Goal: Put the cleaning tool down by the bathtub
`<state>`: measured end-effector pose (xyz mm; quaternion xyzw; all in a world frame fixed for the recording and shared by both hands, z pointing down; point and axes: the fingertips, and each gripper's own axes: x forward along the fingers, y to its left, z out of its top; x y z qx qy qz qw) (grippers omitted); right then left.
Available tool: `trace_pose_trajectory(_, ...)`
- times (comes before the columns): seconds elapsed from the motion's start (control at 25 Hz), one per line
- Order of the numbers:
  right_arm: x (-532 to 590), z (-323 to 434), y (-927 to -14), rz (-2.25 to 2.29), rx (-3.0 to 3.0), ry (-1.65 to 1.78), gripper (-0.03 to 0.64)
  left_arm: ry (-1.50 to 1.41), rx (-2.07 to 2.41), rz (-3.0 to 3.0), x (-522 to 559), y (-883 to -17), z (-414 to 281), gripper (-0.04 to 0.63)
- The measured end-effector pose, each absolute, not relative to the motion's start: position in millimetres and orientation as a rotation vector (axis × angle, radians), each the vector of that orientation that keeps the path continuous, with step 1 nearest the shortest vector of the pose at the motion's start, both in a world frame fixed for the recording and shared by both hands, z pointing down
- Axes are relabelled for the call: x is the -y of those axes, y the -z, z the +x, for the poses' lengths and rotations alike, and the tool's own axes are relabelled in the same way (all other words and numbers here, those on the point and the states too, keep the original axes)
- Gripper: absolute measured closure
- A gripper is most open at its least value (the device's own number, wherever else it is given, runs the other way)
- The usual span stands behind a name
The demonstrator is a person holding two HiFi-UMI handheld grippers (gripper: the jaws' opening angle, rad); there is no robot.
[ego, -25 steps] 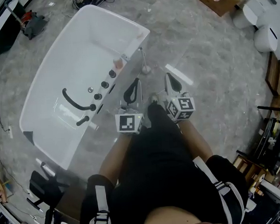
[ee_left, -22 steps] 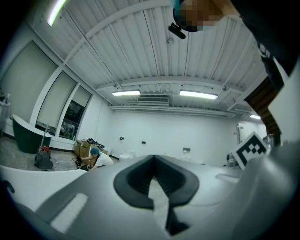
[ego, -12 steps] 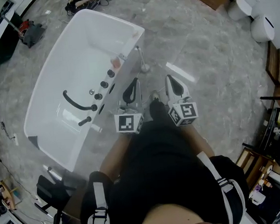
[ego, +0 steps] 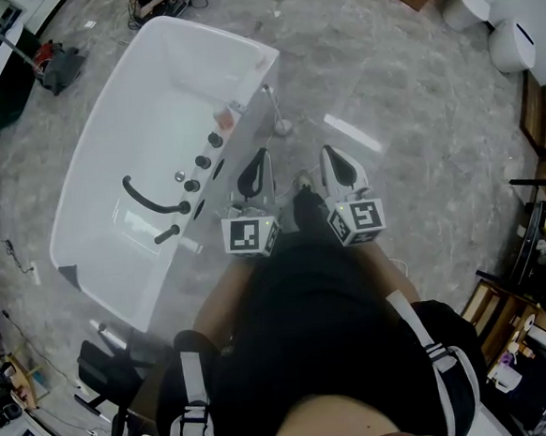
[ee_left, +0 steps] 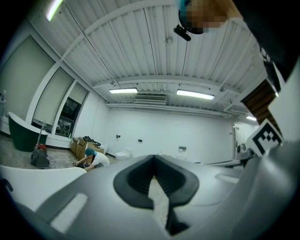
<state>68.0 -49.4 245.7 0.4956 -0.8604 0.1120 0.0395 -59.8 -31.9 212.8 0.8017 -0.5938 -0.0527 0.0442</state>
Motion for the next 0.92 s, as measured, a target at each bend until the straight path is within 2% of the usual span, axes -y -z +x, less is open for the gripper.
trace_pose_trajectory(0.92, 51.7, 66.2, -242.8, 1.524, 2.658, -0.342, 0.62, 0.172, 1.808, 2.432, 33.8, -217.5, -63.7, 0.588)
